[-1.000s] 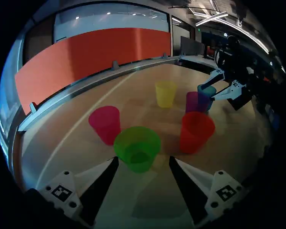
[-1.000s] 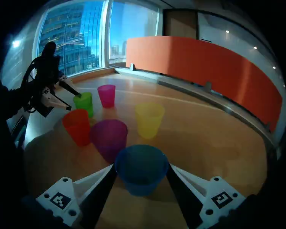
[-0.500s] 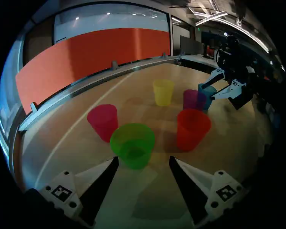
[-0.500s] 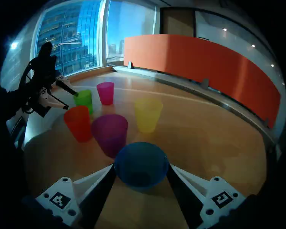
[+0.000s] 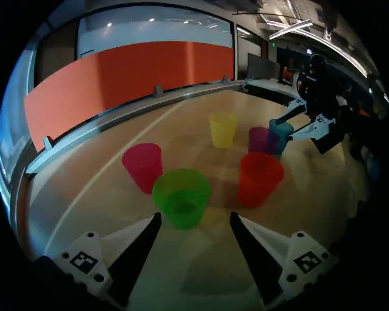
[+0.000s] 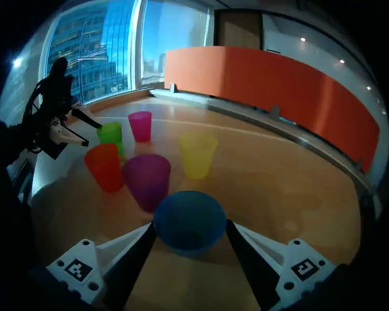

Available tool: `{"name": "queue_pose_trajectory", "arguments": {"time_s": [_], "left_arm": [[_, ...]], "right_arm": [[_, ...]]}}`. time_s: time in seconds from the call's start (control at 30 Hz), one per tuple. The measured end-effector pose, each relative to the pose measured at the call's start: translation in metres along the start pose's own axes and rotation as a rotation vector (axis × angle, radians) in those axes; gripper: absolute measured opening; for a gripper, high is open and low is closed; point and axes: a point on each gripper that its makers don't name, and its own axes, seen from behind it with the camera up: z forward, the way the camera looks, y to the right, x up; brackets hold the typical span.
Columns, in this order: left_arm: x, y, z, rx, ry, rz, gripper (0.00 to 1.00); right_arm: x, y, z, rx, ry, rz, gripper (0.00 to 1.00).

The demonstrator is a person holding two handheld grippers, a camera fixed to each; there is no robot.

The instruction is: Pour water

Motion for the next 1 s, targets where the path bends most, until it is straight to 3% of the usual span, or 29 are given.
{"name": "queue_pose_trajectory", "arguments": {"time_s": [0.6, 1.0], "left_arm": [[-0.004, 0.009, -0.038, 0.052, 0.063, -0.062, 0.98], [0.004, -0.003, -0.062, 0.146, 0.156, -0.109, 0.99]], "right_arm": [[-0.015, -0.008, -0.047, -0.067, 0.028, 0.005, 1.0], [0.006, -0.013, -0.073, -0.126, 0.119, 0.044, 1.0]]}}
